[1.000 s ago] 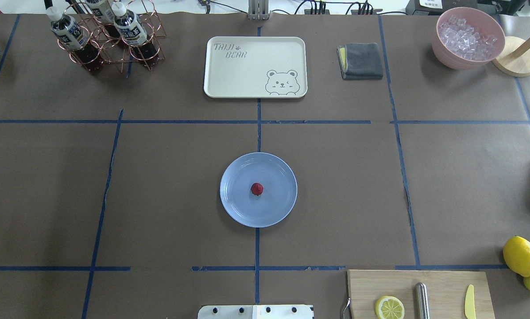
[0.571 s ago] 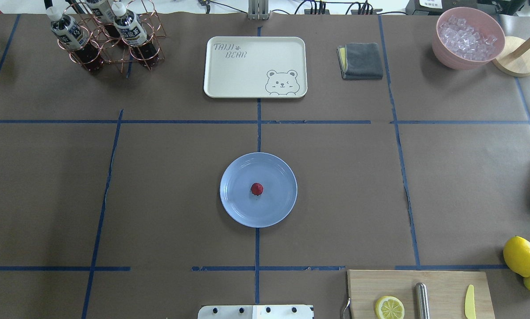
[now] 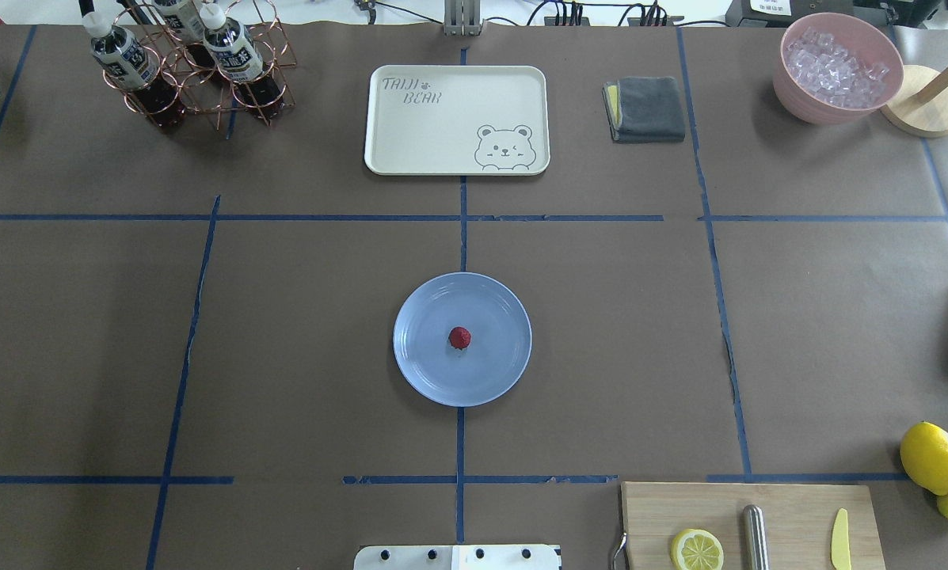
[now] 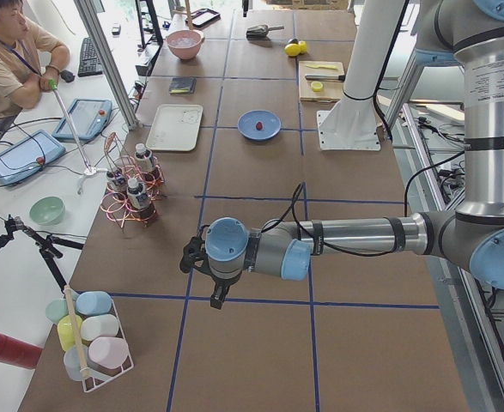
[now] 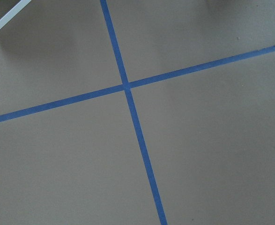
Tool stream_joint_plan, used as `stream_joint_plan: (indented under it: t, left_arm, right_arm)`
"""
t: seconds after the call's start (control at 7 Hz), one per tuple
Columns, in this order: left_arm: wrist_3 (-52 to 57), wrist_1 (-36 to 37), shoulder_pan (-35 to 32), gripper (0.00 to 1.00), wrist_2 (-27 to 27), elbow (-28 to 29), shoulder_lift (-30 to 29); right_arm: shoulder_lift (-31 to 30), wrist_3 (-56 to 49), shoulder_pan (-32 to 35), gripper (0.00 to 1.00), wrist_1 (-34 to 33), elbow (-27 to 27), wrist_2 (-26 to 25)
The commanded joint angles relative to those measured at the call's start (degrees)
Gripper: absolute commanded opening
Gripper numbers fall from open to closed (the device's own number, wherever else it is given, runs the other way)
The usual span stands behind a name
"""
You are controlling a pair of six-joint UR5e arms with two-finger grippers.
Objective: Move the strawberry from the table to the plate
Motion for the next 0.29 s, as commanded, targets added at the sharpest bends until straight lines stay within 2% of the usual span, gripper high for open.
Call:
stream_joint_plan:
  t: [0.0,0.14]
  left_arm:
    - [-0.1,0.0,0.0,1.00,-0.1,0.0,-0.1]
    - [-0.1,0.0,0.0,1.00,-0.1,0.0,-0.1]
  right_arm:
    - [0.1,0.1,-0.1,1.00,0.1,-0.1,0.0]
    - [0.1,0.1,0.0,1.00,0.0,-0.3,-0.1]
